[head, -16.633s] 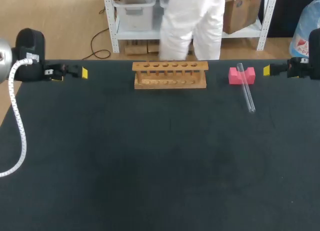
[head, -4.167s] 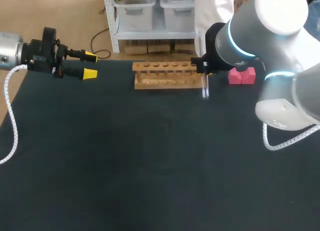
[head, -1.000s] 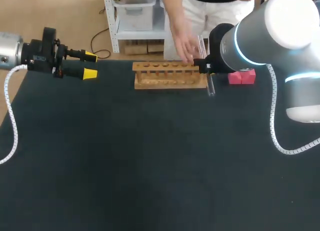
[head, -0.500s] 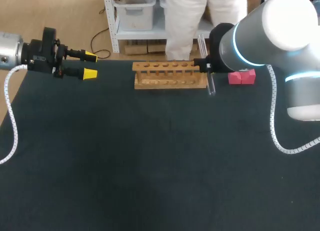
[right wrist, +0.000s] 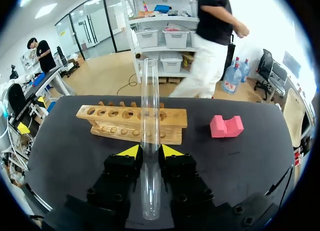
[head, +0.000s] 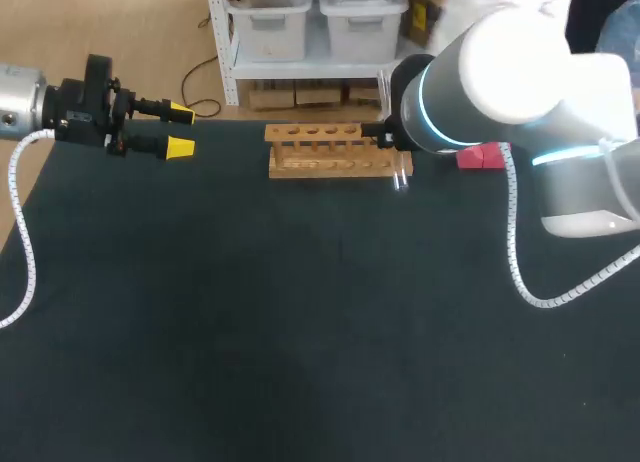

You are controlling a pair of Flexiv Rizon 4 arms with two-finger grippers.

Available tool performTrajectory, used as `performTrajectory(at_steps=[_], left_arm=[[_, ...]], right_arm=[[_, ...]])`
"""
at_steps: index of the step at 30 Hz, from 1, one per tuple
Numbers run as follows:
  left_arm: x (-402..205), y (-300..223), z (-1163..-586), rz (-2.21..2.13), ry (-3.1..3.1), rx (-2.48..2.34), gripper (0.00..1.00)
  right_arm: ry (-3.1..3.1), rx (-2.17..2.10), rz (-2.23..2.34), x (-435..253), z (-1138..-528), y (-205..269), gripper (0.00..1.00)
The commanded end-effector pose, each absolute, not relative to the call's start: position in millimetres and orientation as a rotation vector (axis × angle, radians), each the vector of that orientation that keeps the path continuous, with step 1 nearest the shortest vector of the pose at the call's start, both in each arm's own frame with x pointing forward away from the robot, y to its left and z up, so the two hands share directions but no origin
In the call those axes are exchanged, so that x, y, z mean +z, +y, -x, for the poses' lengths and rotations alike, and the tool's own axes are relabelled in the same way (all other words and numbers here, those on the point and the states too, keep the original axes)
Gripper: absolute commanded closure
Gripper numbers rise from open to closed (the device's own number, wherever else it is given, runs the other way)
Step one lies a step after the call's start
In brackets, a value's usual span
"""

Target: Grasp the test tube, adjust it, and insert it.

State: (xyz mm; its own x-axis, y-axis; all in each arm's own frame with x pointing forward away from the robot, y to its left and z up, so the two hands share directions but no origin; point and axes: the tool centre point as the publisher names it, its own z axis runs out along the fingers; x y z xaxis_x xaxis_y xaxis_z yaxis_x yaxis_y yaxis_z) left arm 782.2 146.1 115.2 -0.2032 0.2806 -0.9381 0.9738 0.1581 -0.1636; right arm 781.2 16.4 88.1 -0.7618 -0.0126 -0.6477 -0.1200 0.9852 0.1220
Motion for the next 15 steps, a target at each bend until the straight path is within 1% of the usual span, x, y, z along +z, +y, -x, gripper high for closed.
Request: performTrajectory(at_steps=[1, 15], left_arm=[[114.2, 146.4, -782.2, -1.227, 1.626, -1.086, 0.0], [114.2, 146.4, -782.2, -1.227, 1.626, -1.086, 0.0]], right_arm=[[2.437, 0.21, 0.093, 76.1, -791.9, 25.0, 1.0], [2.491, 0.208, 0.091, 57.4, -799.9, 32.1, 1.0]])
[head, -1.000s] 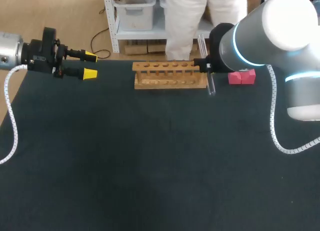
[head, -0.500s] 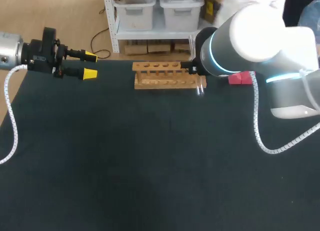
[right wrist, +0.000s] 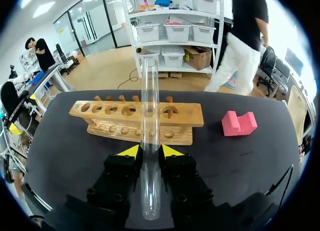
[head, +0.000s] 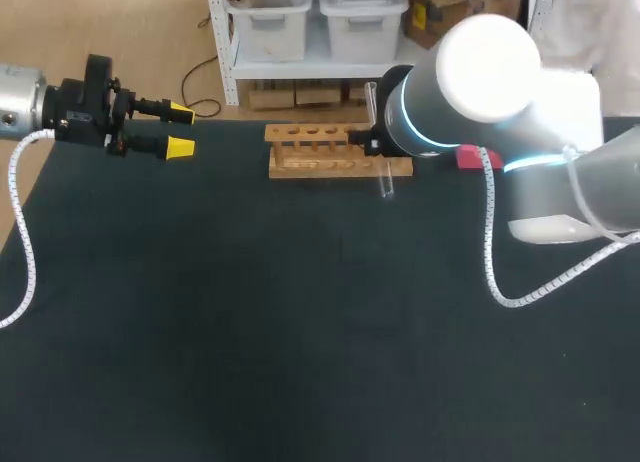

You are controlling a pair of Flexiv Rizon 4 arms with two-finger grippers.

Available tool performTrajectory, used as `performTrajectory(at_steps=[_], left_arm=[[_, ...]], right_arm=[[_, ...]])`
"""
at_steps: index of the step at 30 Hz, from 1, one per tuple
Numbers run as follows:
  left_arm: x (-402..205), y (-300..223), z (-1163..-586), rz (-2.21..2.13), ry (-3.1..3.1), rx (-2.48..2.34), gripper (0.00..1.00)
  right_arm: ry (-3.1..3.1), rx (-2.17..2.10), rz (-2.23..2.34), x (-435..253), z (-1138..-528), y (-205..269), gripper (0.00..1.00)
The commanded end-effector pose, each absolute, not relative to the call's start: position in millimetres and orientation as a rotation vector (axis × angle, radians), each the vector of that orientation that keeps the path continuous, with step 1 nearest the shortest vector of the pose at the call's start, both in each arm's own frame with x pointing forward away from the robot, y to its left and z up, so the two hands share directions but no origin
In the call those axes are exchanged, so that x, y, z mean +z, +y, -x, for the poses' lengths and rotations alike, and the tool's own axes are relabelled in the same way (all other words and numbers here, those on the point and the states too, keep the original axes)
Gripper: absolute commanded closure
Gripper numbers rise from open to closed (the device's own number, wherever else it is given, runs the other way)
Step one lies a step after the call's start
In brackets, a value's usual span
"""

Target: Grasp the test tube, adjust it, and insert it.

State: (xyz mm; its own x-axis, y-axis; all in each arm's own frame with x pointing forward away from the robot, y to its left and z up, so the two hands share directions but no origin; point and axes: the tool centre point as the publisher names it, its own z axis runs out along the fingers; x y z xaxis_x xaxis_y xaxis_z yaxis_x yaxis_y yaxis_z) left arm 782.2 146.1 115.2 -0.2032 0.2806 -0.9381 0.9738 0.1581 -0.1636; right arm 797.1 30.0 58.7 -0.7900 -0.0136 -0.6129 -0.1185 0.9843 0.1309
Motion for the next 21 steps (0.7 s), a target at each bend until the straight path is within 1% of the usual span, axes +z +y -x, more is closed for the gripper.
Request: performTrajectory(at_steps=[1, 21], left_arm=[[114.2, 146.4, -782.2, -1.227, 1.626, -1.086, 0.0], [114.2, 146.4, -782.2, -1.227, 1.626, -1.086, 0.0]], right_arm=[[2.494, 0.207, 0.091, 56.3, -800.0, 32.5, 1.0], [2.563, 0.207, 0.074, 39.9, -806.7, 42.2, 1.0]])
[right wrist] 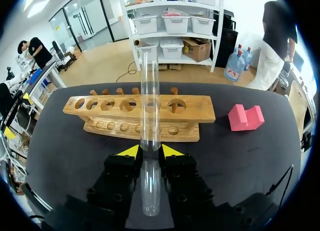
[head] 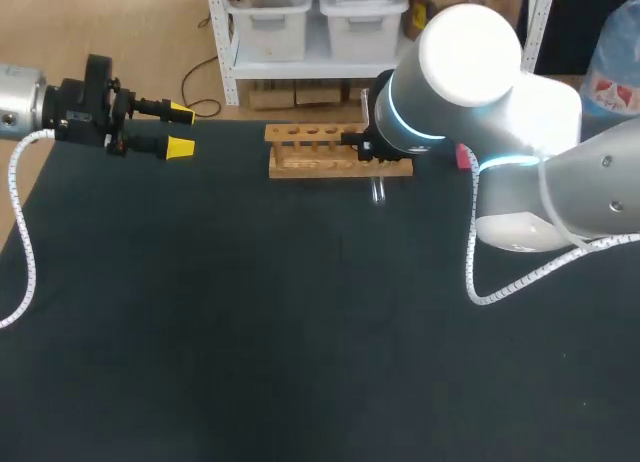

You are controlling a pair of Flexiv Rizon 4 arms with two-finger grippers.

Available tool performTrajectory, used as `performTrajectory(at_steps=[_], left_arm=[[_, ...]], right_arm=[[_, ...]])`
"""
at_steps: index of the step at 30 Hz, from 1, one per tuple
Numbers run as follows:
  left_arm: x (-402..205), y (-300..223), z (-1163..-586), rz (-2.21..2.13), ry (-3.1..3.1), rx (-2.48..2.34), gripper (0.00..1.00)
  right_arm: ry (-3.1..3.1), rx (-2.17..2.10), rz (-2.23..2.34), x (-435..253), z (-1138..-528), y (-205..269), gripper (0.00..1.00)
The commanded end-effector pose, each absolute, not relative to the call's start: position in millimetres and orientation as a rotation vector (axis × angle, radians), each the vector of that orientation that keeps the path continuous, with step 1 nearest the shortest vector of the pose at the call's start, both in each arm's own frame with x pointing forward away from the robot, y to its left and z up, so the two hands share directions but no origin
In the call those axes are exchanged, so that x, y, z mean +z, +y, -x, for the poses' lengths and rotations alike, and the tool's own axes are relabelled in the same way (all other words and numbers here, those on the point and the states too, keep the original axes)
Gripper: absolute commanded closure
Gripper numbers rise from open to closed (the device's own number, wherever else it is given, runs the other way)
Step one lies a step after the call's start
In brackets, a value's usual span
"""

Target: Grasp the test tube, adjust it, and insert it.

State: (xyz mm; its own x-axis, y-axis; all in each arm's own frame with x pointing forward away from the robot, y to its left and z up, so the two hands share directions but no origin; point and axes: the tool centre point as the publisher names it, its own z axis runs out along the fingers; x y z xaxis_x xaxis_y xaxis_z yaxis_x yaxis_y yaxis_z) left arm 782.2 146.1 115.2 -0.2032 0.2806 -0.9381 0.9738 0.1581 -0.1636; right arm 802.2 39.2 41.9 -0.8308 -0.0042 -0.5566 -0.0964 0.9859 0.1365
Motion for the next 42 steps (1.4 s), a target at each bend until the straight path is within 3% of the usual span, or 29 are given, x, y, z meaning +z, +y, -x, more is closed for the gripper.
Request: performTrajectory(at_steps=[1, 27, 42], left_arm=[[114.2, 146.4, -782.2, -1.227, 1.626, -1.086, 0.0], [114.2, 146.4, -782.2, -1.227, 1.626, -1.086, 0.0], [114.2, 146.4, -782.2, -1.227, 1.626, -1.086, 0.0]], right_arm=[[2.571, 0.205, 0.075, 39.1, -807.0, 42.4, 1.0], [2.654, 0.214, 0.105, 28.6, -801.6, 47.8, 1.0], [2.457, 0.265, 0.042, 79.1, -785.0, 41.8, 1.0]])
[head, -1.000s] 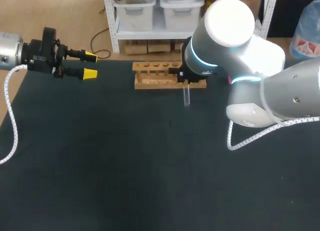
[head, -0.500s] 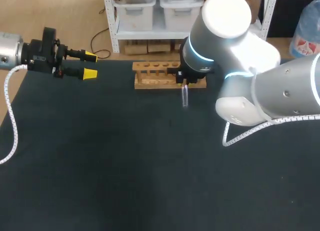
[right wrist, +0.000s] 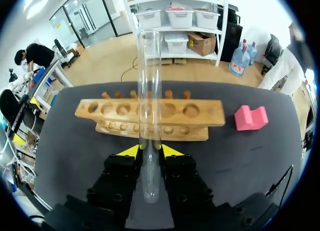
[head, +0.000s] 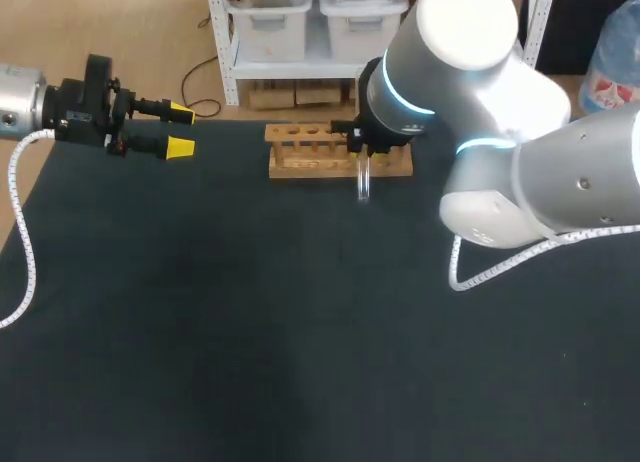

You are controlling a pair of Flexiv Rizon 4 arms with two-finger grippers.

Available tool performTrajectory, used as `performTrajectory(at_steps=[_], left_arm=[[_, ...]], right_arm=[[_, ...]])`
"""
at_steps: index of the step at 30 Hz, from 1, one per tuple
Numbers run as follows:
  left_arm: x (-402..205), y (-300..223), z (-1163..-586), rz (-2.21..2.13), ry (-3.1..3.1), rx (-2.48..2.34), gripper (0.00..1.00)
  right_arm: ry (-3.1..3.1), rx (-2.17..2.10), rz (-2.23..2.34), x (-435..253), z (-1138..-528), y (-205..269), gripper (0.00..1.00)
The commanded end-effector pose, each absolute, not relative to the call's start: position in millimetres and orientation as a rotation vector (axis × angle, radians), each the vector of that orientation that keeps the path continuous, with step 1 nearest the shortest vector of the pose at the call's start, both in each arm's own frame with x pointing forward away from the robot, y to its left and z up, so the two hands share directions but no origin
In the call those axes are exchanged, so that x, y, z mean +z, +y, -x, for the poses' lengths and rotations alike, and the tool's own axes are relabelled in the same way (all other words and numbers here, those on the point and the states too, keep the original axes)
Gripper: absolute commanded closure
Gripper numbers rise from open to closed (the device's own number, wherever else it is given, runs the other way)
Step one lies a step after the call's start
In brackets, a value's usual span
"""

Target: Grasp the test tube, adjust it, and insert it.

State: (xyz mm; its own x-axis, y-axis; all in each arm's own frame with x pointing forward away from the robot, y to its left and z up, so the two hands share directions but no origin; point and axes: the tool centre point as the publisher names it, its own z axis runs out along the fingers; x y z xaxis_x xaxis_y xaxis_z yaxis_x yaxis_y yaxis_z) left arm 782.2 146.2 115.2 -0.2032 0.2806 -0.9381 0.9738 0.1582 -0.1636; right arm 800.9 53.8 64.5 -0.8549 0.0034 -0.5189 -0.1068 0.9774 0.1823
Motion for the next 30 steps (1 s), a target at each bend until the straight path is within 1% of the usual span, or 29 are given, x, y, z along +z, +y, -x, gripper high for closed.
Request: performTrajectory(at_steps=[1, 9, 30], left_arm=[[114.2, 146.4, -782.2, -1.227, 1.626, -1.086, 0.0], [114.2, 146.4, -782.2, -1.227, 1.626, -1.086, 0.0], [114.2, 146.4, -782.2, -1.227, 1.626, -1.086, 0.0]], right_arm=[[2.43, 0.264, 0.04, 84.7, -786.2, 40.1, 1.0], [2.193, 0.239, 0.062, 117.8, -801.4, 30.6, 1.0], [1.86, 0.286, 0.195, 136.7, -854.3, 39.1, 1.0]])
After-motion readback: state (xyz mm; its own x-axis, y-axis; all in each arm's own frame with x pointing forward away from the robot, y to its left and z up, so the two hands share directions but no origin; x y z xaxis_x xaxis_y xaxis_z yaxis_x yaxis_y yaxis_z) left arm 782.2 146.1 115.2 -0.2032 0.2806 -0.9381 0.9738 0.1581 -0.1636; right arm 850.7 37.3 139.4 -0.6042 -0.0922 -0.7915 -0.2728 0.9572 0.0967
